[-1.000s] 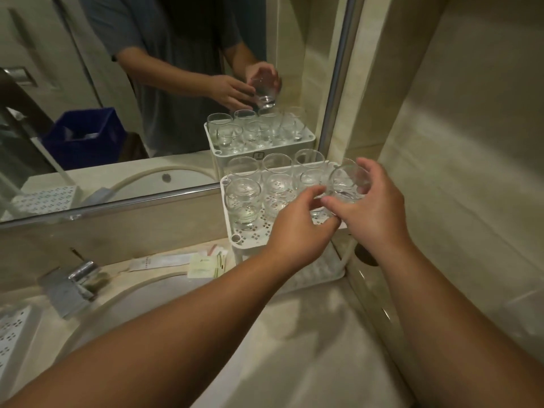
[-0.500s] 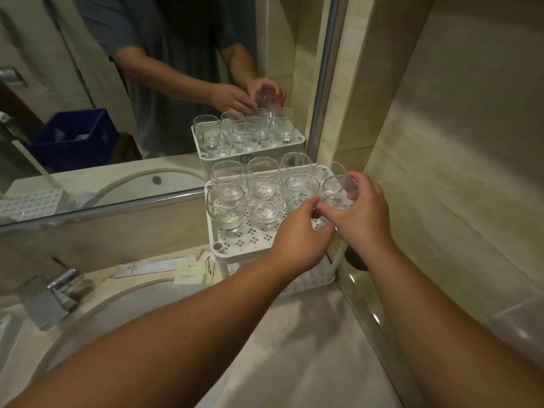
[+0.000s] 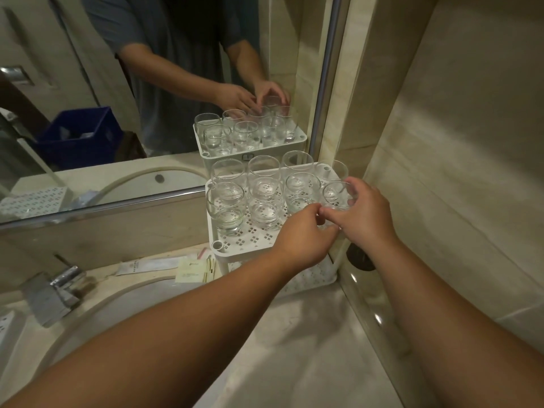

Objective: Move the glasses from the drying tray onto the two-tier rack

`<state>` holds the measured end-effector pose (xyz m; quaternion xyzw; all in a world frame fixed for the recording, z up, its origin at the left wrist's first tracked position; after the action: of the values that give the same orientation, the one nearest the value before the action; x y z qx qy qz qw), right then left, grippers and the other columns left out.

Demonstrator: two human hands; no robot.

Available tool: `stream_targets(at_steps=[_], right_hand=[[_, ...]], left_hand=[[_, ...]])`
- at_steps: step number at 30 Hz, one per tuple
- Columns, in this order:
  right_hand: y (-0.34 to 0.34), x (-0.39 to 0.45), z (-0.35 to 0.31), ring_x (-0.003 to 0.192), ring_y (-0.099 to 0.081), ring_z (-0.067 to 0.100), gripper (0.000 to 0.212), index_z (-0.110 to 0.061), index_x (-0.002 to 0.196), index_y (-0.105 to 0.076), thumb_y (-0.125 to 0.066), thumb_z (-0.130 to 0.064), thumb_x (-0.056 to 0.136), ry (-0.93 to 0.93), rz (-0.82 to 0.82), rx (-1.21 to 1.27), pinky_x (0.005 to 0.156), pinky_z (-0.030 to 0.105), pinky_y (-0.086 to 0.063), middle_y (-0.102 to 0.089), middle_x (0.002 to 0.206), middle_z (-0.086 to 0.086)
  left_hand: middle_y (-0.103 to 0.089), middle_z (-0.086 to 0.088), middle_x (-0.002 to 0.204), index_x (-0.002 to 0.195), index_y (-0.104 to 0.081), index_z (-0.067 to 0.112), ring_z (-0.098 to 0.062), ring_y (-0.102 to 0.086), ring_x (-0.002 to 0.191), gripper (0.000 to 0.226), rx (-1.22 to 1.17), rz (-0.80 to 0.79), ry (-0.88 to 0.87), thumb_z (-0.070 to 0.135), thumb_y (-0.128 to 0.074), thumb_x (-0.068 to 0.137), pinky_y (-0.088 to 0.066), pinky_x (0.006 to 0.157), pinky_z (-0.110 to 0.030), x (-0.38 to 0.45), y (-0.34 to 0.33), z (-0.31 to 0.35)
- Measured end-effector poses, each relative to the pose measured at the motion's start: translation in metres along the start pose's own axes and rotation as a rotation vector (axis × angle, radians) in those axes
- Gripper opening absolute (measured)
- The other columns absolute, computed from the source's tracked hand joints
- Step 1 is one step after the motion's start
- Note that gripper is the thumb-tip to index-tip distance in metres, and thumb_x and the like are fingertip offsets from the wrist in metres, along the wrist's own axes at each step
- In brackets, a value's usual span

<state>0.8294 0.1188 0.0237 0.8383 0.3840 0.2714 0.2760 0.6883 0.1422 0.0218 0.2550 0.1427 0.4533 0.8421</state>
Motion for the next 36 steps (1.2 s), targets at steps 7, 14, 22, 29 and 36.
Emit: stream_targets(at_steps=[7, 14, 22, 29, 36], right_hand=[[-0.002, 0.0, 0.002, 0.117, -0.056, 0.021, 0.09, -0.023, 0.143, -0.046, -0.087, -0.042, 0.065, -0.038, -0.044, 0.0, 0.095, 0.034, -0.048, -0.055, 0.132, 0.005], [0.0, -0.004, -0.002, 0.13, -0.045, 0.03, 0.095, -0.019, 0.148, -0.037, -0.08, -0.051, 0.07, -0.05, -0.066, -0.136, 0.105, 0.043, -0.041, -0.049, 0.14, 0.01], [0.016, -0.028, -0.051, 0.126, -0.041, 0.032, 0.078, -0.021, 0.141, -0.045, -0.079, -0.044, 0.074, 0.174, 0.118, -0.212, 0.098, 0.045, -0.038, -0.047, 0.136, 0.011], [-0.003, -0.051, -0.124, 0.125, -0.044, 0.024, 0.056, -0.025, 0.131, -0.051, -0.074, -0.035, 0.082, 0.363, 0.027, -0.059, 0.099, 0.035, -0.037, -0.049, 0.132, 0.001], [-0.06, -0.09, -0.206, 0.116, -0.049, 0.013, 0.046, -0.028, 0.129, -0.052, -0.07, -0.025, 0.086, 0.564, -0.194, 0.053, 0.089, 0.02, -0.039, -0.049, 0.131, -0.005]], left_hand=[[-0.067, 0.0, 0.123, 0.127, -0.06, 0.017, -0.015, -0.061, 0.116, 0.039, 0.006, -0.022, 0.014, 0.034, -0.059, 0.092, -0.051, 0.096, -0.039, 0.001, 0.0, 0.002], [-0.066, 0.0, 0.124, 0.129, -0.06, 0.018, -0.017, -0.062, 0.114, 0.042, 0.029, -0.025, 0.041, 0.036, -0.058, 0.092, -0.047, 0.082, -0.03, 0.0, 0.003, 0.002], [-0.063, 0.0, 0.133, 0.132, -0.06, 0.017, -0.017, -0.059, 0.12, 0.043, -0.089, 0.056, 0.031, 0.017, -0.056, 0.089, -0.049, 0.102, -0.04, -0.014, 0.029, 0.007], [-0.071, 0.013, 0.105, 0.113, -0.068, 0.026, 0.0, -0.066, 0.072, 0.031, -0.243, 0.281, 0.012, 0.011, -0.057, 0.088, -0.047, 0.06, -0.02, -0.057, 0.09, -0.01], [-0.07, 0.011, 0.112, 0.114, -0.067, 0.036, -0.003, -0.069, 0.075, 0.036, -0.208, 0.509, 0.114, 0.013, -0.06, 0.087, -0.048, 0.061, -0.02, -0.117, 0.17, -0.067]])
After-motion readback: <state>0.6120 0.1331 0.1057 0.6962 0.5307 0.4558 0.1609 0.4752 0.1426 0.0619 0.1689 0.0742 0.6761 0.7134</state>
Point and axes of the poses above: each hand's wrist, its own x-axis towards the middle knuckle, its own y-axis out of the back of the hand, z = x × y, the point moved 2 cm from there along x, towards the middle knuckle
